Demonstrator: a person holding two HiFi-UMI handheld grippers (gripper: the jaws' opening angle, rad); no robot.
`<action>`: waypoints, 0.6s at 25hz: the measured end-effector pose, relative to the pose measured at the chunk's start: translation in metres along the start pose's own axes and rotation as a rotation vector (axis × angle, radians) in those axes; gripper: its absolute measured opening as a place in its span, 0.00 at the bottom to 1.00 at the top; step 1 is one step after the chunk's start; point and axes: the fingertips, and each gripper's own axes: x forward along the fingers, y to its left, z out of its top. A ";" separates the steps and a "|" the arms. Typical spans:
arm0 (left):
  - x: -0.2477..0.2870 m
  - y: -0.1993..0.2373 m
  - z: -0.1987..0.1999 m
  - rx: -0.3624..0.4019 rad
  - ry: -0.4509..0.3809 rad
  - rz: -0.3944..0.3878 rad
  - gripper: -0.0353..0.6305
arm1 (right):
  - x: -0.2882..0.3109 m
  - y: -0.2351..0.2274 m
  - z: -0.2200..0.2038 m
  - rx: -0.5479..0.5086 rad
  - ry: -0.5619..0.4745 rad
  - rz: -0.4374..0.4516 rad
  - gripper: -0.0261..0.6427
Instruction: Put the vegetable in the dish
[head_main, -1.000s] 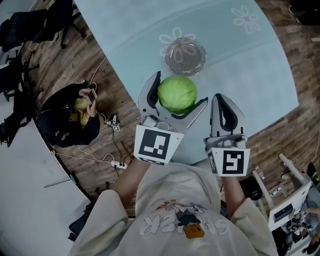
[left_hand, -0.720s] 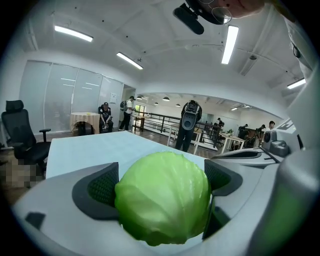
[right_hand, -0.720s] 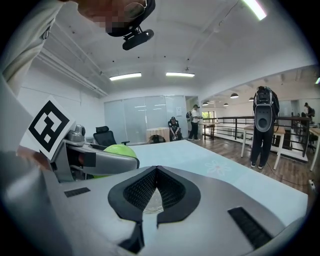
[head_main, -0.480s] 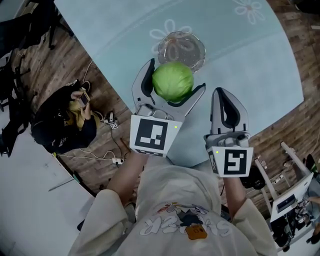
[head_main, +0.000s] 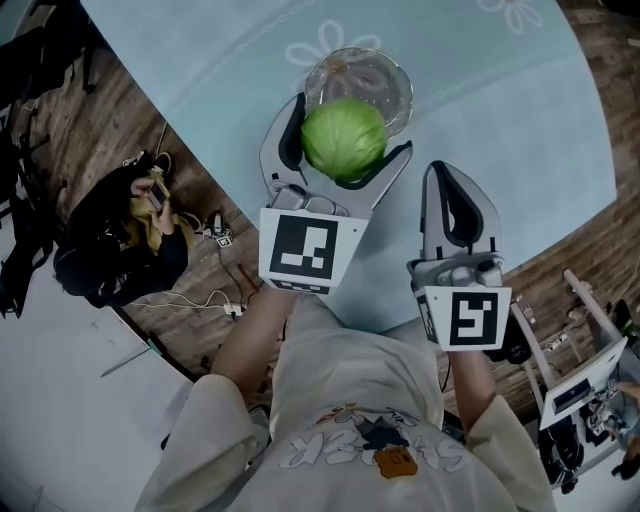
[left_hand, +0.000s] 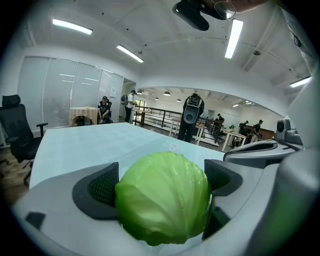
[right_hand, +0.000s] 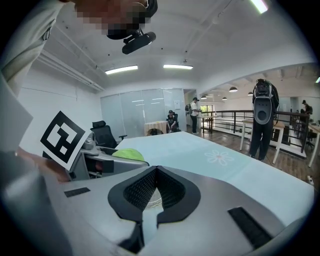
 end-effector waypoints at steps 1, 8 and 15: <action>0.004 0.002 -0.002 0.000 0.002 0.001 0.86 | 0.003 -0.001 -0.001 0.001 -0.001 -0.001 0.07; 0.025 0.004 -0.016 0.018 0.025 -0.005 0.87 | 0.015 -0.006 -0.013 0.021 0.008 0.001 0.07; 0.049 0.005 -0.028 0.037 0.054 -0.020 0.87 | 0.028 -0.016 -0.021 0.042 0.028 -0.006 0.07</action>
